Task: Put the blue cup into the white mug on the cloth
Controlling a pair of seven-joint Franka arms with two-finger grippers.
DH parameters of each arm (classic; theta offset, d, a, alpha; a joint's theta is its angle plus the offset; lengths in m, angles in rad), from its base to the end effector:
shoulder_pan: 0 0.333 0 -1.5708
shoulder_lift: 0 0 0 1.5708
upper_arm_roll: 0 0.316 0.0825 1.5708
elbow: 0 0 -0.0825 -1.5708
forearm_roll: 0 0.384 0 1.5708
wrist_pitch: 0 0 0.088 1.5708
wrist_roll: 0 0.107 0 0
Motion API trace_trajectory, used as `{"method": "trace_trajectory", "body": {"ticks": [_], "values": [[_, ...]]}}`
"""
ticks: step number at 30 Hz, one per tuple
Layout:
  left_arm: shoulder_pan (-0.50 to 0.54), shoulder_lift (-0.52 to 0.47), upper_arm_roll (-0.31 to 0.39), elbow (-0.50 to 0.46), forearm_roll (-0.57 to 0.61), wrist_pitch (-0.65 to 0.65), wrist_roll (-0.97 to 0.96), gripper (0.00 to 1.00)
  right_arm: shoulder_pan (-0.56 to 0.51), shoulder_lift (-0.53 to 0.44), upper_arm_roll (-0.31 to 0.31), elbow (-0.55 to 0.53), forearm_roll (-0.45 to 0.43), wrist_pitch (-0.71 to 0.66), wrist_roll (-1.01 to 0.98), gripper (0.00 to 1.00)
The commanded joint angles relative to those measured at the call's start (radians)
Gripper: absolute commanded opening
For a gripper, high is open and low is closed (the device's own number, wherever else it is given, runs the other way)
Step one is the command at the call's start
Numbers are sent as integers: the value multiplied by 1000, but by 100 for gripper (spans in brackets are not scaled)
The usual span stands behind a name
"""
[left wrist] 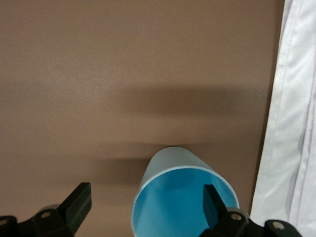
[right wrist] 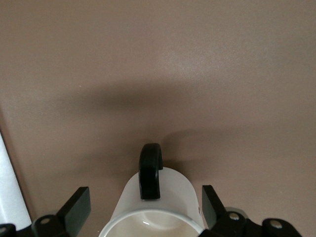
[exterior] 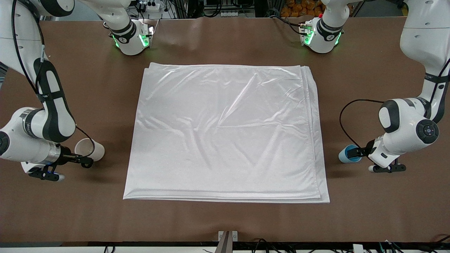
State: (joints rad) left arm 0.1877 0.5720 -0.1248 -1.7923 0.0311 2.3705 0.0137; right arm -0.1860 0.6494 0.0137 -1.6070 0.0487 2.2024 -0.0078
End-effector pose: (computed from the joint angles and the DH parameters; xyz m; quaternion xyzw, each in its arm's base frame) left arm 0.6558 0.0480 0.2343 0.9994 0.0235 0.0063 0.0225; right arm 0.6783 -0.1175 0.2440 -0.9945 0.0982 0.0248 0.0258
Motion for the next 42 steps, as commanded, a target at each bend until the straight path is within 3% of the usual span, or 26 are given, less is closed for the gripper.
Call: {"method": "trace_trajectory", "body": {"ticks": [1,5,6,8,14,19,26,30,42], "values": [[7,-9,-6,-33,21,47,-1,100,-3,27,2,29,0,2,5,100],[10,-4,-6,-36,21,56,-1,100,-4,41,2,27,-3,6,-4,100],[10,-3,-6,-36,21,56,-1,95,-6,44,2,27,-3,11,-4,99],[10,-1,-6,-36,21,56,0,73,-7,45,2,25,-3,14,-4,94],[10,0,-6,-36,21,58,-1,27,-10,47,2,24,-3,14,-58,53],[12,3,-6,-36,21,58,-1,0,-12,47,2,24,-1,14,-87,27],[15,6,-6,-35,21,69,0,0,-10,47,2,24,-1,13,-87,5],[15,6,-6,-35,21,70,0,0,-3,41,3,29,5,0,-75,0],[10,-11,-6,-33,21,67,9,0,72,33,5,51,10,-38,54,0]]}}
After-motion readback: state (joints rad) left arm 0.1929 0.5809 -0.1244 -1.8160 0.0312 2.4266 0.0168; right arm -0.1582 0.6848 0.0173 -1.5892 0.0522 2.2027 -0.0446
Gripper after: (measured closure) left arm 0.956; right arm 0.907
